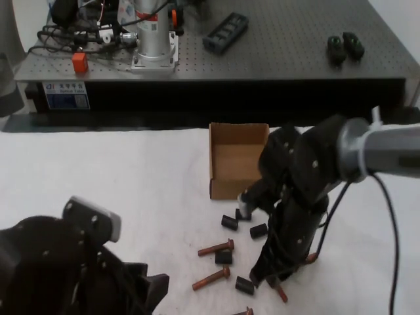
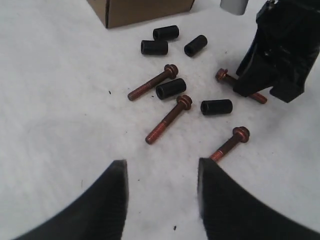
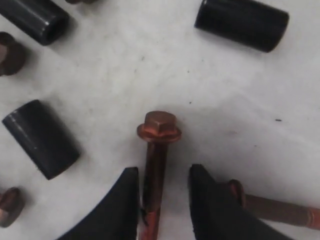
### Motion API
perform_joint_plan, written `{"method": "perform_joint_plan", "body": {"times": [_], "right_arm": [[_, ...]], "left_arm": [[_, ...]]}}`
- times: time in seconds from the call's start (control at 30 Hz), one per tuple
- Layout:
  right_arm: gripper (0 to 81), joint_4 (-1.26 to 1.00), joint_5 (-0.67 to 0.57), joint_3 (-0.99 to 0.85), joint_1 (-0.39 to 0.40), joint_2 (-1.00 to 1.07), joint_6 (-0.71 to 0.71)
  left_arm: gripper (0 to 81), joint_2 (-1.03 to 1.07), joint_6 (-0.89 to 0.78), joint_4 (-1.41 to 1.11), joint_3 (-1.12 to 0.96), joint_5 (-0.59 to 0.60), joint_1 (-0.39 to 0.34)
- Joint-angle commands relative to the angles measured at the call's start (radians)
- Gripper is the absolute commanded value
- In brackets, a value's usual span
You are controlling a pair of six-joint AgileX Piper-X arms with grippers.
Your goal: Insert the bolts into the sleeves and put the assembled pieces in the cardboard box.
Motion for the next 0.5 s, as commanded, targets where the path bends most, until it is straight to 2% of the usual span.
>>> {"method": "perform_joint_plan", "body": {"times": [0.0, 0.1, 0.23, 0.3, 0.47], "right_arm": [[24.4, -0.017, 0.001, -0.011, 0.004, 0.016, -0.011], [18.6, -0.040, 0.008, -0.011, 0.007, 0.036, -0.010], [0.8, -0.068, 0.008, -0.011, 0.007, 0.038, -0.011], [1.9, -0.082, 0.008, -0.011, 0.001, 0.027, -0.010], [1.9, -0.072, -0.106, -0.011, -0.037, -0.078, 0.018]], "left_arm": [[32.6, 0.053, 0.035, -0.003, -0.058, 0.008, -0.003], [32.6, 0.103, 0.051, -0.003, -0.080, 0.029, -0.003], [32.6, 0.206, 0.119, 0.020, -0.126, 0.081, -0.003], [32.6, 0.264, 0.175, 0.057, -0.174, 0.097, -0.003], [32.6, 0.446, 0.310, 0.234, -0.367, 0.104, -0.003]]}}
